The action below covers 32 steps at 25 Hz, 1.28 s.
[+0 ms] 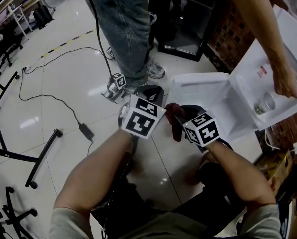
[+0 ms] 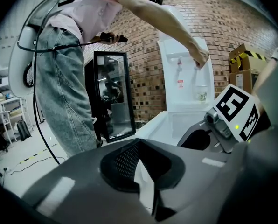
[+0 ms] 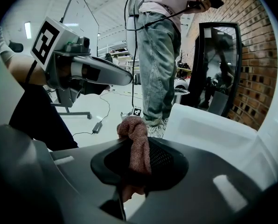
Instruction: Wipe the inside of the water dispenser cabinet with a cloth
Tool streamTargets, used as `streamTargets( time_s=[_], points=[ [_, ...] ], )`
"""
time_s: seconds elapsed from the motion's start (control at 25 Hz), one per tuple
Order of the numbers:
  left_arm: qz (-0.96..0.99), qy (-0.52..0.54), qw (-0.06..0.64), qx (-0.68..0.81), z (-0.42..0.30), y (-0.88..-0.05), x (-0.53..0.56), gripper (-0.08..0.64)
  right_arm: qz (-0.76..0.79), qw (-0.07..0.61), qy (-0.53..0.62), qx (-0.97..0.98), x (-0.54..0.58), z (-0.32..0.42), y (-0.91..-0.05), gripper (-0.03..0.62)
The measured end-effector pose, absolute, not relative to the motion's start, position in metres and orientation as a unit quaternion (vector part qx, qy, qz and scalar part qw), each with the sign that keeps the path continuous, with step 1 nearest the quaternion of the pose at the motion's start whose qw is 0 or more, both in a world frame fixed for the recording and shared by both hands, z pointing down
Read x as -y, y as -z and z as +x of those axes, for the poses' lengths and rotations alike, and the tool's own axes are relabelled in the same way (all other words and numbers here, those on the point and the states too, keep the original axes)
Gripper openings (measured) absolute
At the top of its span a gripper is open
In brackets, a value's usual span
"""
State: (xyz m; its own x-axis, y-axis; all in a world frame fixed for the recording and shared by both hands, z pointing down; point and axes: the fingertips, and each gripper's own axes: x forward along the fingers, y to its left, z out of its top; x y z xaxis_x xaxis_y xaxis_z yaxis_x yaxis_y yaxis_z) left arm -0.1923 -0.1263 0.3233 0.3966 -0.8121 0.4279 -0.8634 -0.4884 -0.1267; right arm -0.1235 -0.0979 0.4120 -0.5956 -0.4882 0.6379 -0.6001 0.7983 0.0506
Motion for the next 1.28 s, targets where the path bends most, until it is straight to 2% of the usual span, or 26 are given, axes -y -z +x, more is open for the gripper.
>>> streamTargets(
  time_s=[1.28],
  points=[
    [0.839,-0.228,0.051,0.491,-0.1894,-0.3259,0.1266,0.0,0.306,0.335,-0.084,0.887,0.1007,-0.1231,-0.417,0.097]
  ],
)
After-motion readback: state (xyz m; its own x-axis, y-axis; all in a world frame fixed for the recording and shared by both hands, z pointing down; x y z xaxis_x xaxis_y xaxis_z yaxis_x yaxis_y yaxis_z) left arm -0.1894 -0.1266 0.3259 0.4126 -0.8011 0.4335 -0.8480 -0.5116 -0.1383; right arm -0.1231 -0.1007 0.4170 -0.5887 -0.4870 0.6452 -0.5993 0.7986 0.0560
